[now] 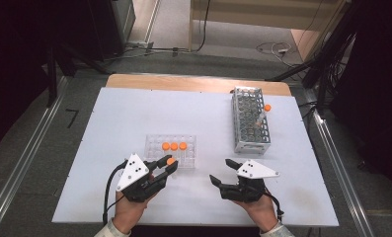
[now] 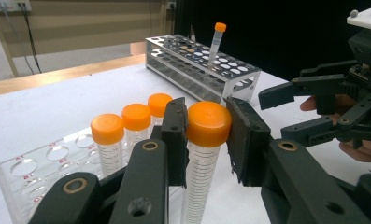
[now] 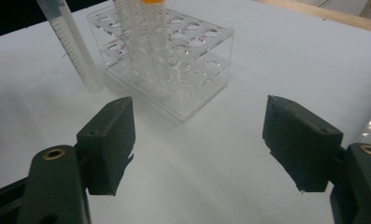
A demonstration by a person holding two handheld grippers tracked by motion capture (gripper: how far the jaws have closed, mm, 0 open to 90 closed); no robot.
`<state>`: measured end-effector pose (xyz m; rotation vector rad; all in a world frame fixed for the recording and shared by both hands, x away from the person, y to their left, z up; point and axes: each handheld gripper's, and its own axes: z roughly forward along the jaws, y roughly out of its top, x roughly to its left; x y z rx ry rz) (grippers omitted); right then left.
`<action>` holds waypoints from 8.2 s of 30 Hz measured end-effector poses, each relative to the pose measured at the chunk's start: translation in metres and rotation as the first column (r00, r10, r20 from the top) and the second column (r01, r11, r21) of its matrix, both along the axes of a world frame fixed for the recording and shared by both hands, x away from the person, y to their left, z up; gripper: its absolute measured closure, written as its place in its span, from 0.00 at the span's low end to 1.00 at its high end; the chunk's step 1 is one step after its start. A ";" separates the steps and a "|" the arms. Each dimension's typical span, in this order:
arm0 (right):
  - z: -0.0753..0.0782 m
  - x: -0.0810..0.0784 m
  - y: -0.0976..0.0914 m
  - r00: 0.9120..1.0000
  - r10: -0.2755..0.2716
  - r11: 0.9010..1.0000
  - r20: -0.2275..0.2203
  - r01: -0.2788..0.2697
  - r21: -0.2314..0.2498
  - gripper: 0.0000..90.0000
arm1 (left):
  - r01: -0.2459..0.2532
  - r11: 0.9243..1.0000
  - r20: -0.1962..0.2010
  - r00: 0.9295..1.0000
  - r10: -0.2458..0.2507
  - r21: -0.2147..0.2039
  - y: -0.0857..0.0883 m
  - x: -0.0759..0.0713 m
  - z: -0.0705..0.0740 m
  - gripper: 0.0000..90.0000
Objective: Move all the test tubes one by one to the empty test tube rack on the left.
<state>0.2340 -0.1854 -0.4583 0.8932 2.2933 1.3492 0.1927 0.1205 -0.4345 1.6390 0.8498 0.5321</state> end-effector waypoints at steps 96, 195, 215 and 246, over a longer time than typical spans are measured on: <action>0.000 0.009 -0.040 0.992 -0.126 0.992 0.009 0.126 -0.002 0.27 | -0.206 0.978 -0.019 0.978 0.207 0.013 0.034 0.028 -0.010 0.41; 0.066 0.055 -0.052 0.984 -0.147 0.987 0.099 0.140 0.078 0.80 | -0.197 0.980 0.012 0.980 0.197 -0.008 0.024 0.006 -0.009 0.29; 0.015 0.008 0.028 0.989 0.145 0.989 -0.010 -0.145 0.011 0.80 | -0.029 0.999 0.029 0.999 0.028 0.028 -0.011 -0.003 -0.008 0.37; 0.007 -0.011 0.068 0.964 0.265 0.964 -0.009 -0.265 -0.024 0.70 | 0.109 0.992 0.020 0.994 -0.110 0.061 -0.036 -0.005 -0.011 0.78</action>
